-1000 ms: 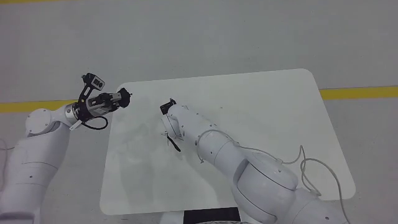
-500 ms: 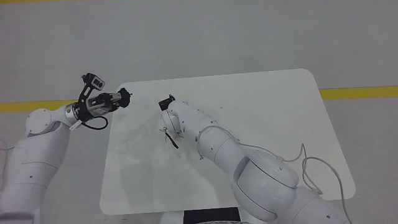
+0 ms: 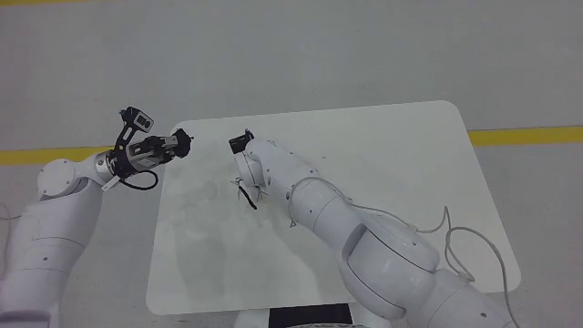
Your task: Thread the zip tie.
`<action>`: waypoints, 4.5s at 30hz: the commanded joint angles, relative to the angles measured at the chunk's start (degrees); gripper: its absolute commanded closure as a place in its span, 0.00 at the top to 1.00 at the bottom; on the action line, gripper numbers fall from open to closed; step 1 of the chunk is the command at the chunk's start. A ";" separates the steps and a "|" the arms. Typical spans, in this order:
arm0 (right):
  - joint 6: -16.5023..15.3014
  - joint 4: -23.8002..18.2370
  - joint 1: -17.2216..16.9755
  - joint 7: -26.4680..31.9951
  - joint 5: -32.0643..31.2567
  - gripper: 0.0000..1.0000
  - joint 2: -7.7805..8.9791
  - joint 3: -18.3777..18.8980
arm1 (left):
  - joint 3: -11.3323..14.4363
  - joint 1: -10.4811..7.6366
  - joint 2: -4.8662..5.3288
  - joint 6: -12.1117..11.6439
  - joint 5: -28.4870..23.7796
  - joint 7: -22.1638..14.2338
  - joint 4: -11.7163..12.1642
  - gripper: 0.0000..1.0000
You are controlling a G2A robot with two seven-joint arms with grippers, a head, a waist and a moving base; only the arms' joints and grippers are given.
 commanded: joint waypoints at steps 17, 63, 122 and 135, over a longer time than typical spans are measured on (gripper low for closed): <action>0.00 -0.19 1.05 -6.86 4.06 0.00 0.00 1.91 | 0.00 0.00 0.00 0.00 0.00 0.00 0.00 0.00; -3.42 -26.12 -11.00 -18.30 9.88 0.00 12.32 16.97 | 0.00 0.00 0.00 0.00 0.00 0.00 0.00 0.00; -21.82 -62.03 -37.01 -42.64 -0.72 0.00 18.72 17.98 | 1.57 1.15 -0.48 1.90 0.08 3.23 -0.33 0.00; -20.13 -62.34 -36.99 -44.78 -5.60 0.00 18.77 15.16 | 7.06 -2.41 -2.78 1.94 -1.10 4.41 4.90 0.00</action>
